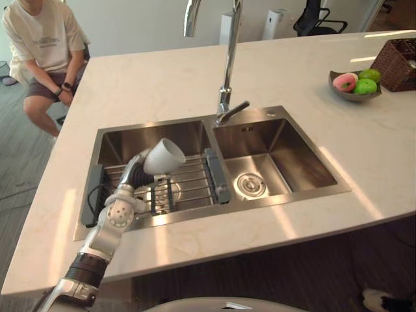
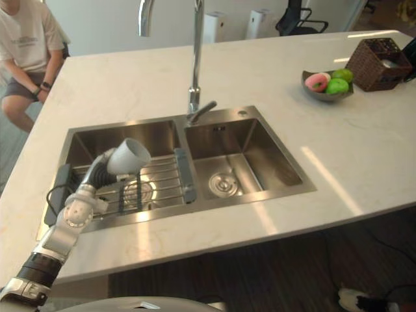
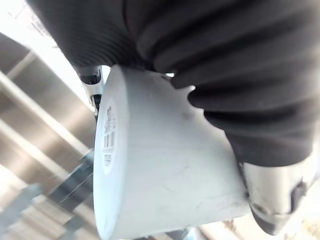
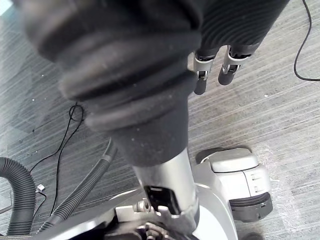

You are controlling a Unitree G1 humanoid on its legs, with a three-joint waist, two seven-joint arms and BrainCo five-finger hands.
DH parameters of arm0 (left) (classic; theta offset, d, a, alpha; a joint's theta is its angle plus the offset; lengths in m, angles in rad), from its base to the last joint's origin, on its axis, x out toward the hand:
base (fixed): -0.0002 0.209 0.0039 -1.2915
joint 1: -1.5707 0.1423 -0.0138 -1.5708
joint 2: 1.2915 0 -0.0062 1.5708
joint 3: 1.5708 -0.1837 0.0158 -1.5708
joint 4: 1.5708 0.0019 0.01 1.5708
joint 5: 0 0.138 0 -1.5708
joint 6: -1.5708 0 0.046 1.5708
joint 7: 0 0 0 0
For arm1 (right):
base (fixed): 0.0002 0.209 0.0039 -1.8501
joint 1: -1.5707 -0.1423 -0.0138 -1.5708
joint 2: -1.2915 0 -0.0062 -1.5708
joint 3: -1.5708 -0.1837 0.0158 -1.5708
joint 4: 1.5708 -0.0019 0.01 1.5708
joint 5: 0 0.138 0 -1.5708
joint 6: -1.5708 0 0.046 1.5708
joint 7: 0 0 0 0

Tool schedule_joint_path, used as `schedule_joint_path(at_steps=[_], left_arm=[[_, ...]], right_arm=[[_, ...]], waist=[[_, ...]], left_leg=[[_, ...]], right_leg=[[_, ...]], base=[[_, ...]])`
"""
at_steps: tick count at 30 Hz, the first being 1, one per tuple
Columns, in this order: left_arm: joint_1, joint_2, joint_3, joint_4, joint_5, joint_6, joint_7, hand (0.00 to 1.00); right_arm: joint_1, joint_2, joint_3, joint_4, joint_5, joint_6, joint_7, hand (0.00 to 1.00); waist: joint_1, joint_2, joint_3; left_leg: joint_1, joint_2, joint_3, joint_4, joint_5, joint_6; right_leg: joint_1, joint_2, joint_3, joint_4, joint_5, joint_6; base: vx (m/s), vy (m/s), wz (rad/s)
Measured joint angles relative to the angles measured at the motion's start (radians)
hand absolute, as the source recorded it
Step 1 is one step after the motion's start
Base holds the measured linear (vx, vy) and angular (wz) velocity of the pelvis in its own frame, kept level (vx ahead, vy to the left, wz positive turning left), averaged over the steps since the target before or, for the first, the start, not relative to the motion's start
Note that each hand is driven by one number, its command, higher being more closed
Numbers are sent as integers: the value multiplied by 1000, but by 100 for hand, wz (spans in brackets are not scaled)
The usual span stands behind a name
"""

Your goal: Walk over to the sink, pick up the cup, carry it to the dishwasher, place the cup inside the dishwasher, then close the dishwasher door

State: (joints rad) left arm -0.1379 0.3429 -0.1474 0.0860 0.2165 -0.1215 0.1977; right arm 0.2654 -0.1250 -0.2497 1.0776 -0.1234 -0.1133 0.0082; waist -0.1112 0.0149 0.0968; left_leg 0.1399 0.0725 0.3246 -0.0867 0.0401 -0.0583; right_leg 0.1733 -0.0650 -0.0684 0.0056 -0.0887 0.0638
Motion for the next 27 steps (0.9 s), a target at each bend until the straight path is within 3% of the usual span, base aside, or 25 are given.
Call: schedule_joint_path(at_steps=[6,9,14,20,23,26,27], left_arm=[[44,-103,135,-182,-360,-158,61,100],[79,-125,193,-254,-437,-237,84,100],[130,-157,267,-385,-470,-319,128,100],[163,-168,269,-431,-471,-327,148,100],[174,-186,268,-435,-472,-327,148,100],[199,-208,264,-460,-472,-332,148,100],[213,-208,261,-470,-499,-337,100,100]], right_arm=[[15,10,-8,0,31,-20,-11,0],[27,15,-9,0,61,-20,-11,0],[46,26,-46,11,78,-45,-30,0],[39,53,-50,-5,49,-125,-224,0],[40,68,-51,-31,6,-146,-325,0],[40,78,-50,-72,-14,-157,-379,0],[46,78,-28,-127,-75,-216,-401,0]], waist=[[5,3,-2],[15,3,-2],[39,-3,-17],[51,-18,-36],[54,-18,-46],[53,-19,-48],[53,-9,-49]], left_leg=[[1,1,-14,0,5,1],[1,2,-22,0,8,3],[-15,2,-28,0,14,4],[-23,1,-30,0,18,6],[-42,2,-30,0,24,9],[-46,2,-29,0,27,12],[-48,2,-24,0,34,17]], right_leg=[[6,-1,-12,2,0,0],[10,-2,-22,2,0,0],[0,-3,-24,4,1,0],[-8,-3,-23,9,2,0],[-30,-3,-21,13,6,1],[-35,-3,-19,13,11,3],[-38,-3,-3,1,30,5]], base=[[-34,-16,5],[-37,-14,8],[-20,-13,6],[-3,-2,1],[-10,-2,0],[0,0,0],[0,0,0]])
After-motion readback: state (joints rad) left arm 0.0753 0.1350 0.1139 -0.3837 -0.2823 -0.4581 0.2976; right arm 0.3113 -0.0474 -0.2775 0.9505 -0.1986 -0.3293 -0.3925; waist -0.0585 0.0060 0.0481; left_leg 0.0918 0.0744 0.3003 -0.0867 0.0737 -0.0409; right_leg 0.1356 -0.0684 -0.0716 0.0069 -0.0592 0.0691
